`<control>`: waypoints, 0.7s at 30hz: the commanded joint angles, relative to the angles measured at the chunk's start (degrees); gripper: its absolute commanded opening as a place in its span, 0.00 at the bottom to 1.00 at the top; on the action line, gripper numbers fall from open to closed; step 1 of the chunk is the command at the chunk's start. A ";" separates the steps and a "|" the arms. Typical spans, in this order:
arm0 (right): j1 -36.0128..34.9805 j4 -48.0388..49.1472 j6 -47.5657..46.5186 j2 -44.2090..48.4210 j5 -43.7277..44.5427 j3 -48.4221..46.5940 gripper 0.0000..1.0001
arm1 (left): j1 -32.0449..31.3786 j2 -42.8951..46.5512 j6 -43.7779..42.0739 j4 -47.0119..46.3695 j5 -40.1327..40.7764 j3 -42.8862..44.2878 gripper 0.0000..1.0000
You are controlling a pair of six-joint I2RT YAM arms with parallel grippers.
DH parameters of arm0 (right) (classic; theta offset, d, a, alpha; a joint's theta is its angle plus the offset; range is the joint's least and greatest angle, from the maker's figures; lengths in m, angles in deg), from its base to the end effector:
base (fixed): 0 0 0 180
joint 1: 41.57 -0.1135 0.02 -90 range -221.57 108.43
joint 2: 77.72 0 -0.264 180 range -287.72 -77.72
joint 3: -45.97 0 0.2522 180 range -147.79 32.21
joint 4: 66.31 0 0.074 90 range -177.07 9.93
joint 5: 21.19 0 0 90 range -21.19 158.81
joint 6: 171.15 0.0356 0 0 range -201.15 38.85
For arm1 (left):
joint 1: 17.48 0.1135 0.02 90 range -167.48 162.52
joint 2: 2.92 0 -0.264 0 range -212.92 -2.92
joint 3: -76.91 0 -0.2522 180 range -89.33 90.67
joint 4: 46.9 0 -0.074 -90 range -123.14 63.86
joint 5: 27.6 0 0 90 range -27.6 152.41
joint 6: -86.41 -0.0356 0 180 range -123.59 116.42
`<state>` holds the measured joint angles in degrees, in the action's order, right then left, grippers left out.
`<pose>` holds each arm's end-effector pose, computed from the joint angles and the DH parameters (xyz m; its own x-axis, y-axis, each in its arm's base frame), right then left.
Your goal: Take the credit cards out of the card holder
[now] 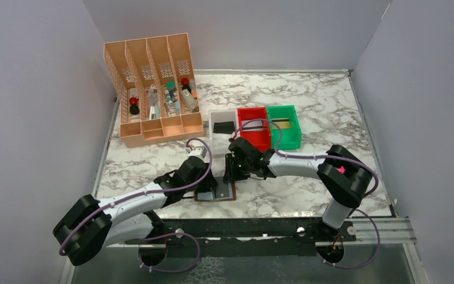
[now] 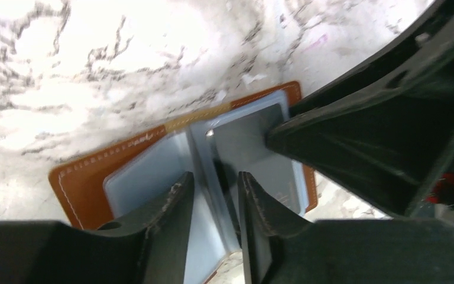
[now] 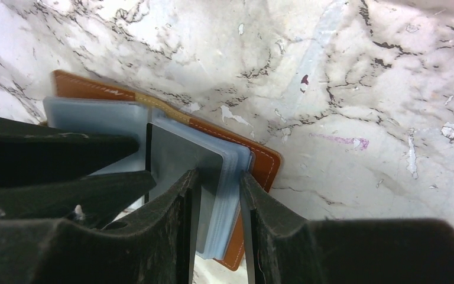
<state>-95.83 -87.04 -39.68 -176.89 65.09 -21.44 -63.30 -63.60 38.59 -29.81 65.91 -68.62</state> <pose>0.1986 0.2799 0.1545 -0.8988 -0.1177 -0.4222 -0.3174 0.8391 0.4418 0.1387 -0.1396 0.1572 -0.8140 -0.1241 -0.5675 0.1865 0.8694 -0.4576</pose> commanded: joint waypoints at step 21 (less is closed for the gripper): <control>-0.06 3.20 1.60 5.10 -10.73 2.93 0.36 | -0.02 9.05 7.83 -2.56 0.59 -10.29 0.32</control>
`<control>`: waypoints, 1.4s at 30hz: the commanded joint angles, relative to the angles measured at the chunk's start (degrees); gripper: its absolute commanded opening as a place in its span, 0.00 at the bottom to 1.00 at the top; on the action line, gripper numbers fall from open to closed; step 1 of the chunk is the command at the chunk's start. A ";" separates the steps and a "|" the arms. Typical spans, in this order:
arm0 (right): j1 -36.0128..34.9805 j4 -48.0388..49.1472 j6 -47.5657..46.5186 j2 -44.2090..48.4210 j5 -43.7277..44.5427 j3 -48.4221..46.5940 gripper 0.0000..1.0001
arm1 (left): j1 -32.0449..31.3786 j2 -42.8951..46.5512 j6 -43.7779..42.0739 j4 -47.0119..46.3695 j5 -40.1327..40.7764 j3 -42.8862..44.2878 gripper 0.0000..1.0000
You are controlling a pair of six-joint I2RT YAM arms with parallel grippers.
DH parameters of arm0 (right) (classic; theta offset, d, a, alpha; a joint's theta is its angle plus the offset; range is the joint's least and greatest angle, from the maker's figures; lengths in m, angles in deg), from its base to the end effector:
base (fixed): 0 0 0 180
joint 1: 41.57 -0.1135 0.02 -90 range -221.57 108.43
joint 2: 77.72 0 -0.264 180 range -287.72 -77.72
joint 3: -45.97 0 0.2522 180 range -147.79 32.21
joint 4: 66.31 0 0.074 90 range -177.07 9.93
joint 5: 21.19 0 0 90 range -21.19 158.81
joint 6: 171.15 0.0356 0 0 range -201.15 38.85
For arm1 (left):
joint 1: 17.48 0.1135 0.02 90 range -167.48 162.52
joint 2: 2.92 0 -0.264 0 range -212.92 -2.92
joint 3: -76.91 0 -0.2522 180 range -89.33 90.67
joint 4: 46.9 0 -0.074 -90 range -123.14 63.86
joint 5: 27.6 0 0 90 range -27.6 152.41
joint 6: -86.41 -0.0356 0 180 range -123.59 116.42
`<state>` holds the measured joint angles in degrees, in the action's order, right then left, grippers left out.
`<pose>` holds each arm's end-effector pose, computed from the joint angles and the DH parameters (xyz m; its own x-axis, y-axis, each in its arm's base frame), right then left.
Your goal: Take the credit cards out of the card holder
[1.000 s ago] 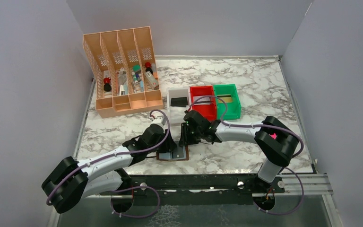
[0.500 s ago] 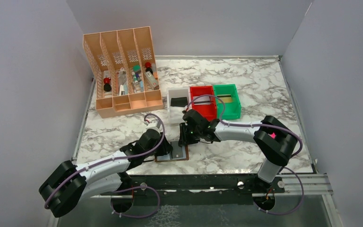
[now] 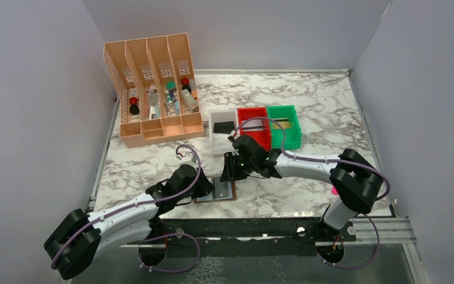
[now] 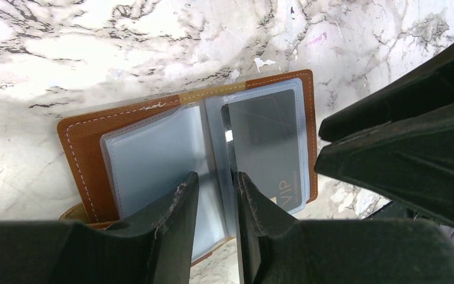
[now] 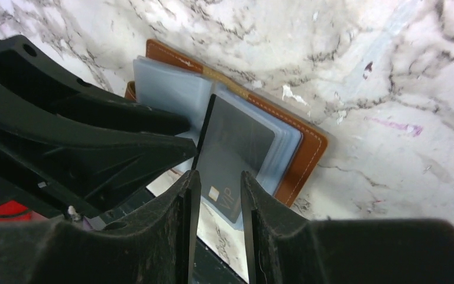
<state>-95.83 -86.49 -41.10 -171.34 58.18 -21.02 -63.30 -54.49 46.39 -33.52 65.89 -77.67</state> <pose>0.1913 0.2771 0.1845 -0.8868 -0.1495 -0.4374 -0.3931 0.7418 0.5433 0.1178 -0.1181 0.1394 -0.8084 -0.2650 -0.5257 0.0996 0.8185 -0.5658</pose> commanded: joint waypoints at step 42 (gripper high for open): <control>-0.06 0.74 3.73 -8.26 3.94 5.72 0.11 | 3.20 2.73 4.56 -8.36 -5.43 -7.97 0.08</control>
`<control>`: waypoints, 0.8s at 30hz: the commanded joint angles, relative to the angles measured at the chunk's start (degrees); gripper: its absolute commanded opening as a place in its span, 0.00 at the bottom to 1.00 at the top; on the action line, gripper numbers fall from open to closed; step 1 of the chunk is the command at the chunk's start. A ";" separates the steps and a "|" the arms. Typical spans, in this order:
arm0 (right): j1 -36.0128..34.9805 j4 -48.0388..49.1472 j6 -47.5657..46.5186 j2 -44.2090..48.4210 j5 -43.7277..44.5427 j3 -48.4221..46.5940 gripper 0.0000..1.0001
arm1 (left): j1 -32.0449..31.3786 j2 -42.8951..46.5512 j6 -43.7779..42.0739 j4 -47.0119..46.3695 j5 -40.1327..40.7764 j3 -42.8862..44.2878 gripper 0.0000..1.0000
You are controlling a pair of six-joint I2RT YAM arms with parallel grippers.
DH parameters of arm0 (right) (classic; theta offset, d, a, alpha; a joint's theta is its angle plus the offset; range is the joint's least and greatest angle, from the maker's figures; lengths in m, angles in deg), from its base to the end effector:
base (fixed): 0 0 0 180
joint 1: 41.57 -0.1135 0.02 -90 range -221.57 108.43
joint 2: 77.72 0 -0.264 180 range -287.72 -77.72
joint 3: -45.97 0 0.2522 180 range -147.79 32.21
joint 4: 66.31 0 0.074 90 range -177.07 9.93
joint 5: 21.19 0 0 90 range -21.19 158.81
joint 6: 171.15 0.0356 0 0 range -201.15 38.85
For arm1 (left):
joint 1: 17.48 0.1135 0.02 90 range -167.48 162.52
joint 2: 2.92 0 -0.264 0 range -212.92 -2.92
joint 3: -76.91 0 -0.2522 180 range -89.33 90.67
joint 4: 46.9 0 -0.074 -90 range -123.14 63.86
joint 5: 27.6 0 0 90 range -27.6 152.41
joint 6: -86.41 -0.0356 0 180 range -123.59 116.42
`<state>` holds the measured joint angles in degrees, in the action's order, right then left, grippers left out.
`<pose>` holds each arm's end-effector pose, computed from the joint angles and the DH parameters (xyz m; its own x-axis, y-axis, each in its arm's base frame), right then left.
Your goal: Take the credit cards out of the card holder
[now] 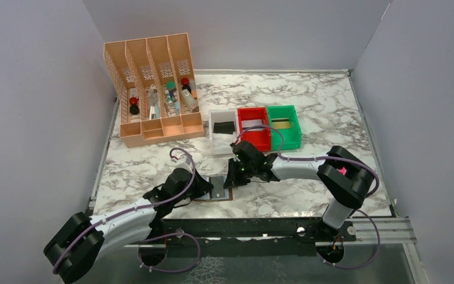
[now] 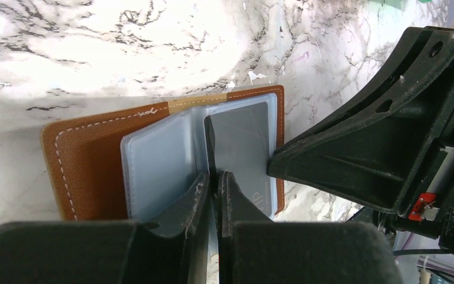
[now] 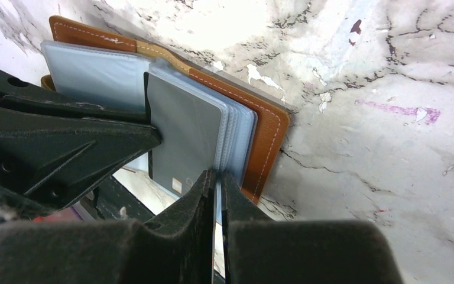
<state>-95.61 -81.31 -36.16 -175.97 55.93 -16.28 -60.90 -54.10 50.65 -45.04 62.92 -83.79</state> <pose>0.1876 0.2720 0.1420 -0.9388 -0.1204 -0.3226 -0.2937 0.7693 0.5674 0.1163 -0.1096 0.1251 -0.7890 -0.3705 -0.4901 0.0711 0.7373 -0.6718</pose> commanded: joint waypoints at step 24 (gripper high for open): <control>-0.28 -3.78 -0.52 -4.91 5.95 0.54 0.07 | 4.98 10.43 -2.80 2.64 -9.37 -5.10 0.21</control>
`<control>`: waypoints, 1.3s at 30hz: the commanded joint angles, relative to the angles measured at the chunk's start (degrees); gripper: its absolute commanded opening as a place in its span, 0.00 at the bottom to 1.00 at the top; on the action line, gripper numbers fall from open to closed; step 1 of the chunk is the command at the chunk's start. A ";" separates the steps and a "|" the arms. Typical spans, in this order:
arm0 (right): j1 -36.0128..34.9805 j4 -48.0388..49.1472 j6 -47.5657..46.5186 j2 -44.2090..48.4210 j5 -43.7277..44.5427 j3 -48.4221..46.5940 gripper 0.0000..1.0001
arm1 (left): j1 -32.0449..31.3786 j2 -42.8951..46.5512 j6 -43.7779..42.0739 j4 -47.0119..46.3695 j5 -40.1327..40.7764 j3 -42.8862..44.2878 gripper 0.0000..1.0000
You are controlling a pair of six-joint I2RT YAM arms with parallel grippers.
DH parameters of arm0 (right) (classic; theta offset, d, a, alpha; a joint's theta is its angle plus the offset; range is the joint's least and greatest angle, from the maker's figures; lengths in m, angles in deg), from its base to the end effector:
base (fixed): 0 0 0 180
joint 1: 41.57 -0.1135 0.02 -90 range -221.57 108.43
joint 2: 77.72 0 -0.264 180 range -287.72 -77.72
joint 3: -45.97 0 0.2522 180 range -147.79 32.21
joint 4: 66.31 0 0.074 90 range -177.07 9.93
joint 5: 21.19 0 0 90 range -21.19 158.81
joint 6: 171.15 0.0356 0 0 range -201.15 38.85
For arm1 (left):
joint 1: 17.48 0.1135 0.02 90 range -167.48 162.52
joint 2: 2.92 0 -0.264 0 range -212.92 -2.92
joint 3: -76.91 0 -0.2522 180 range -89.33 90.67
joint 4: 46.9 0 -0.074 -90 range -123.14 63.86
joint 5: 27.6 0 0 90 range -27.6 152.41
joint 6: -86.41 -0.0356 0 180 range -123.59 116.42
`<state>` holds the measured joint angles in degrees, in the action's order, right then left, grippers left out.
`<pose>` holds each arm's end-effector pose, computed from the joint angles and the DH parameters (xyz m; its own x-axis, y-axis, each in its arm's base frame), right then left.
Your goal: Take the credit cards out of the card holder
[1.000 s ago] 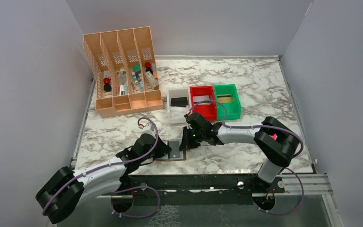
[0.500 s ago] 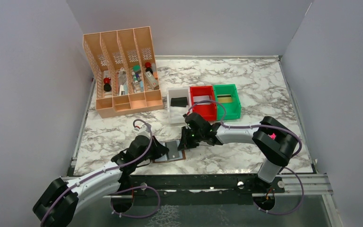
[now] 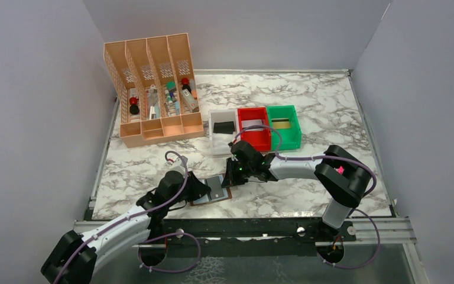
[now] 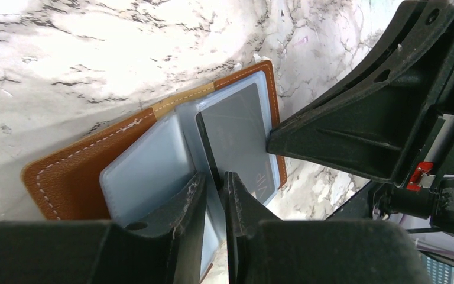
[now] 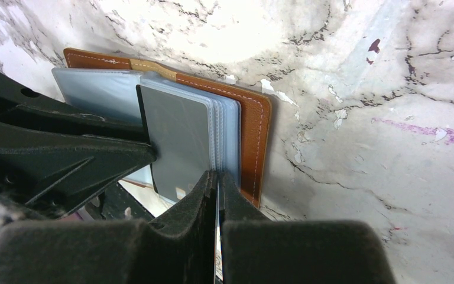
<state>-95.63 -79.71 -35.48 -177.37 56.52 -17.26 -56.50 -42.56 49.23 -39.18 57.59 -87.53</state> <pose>0.1919 0.2776 0.1409 -0.9369 -0.1016 -0.3345 -0.2883 0.7655 0.5752 0.1069 -0.0905 0.1213 -0.7914 -0.3806 -0.4784 0.0864 0.7051 -0.7038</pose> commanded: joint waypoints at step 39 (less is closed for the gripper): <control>-0.25 -6.33 0.08 -4.30 6.75 1.12 0.07 | 2.20 6.51 -0.01 8.71 0.64 -1.03 0.00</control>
<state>-95.63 -79.50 -34.15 -178.07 56.19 -17.70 -54.56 -36.48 51.13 -35.43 56.23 -88.73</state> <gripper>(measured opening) 0.075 0.008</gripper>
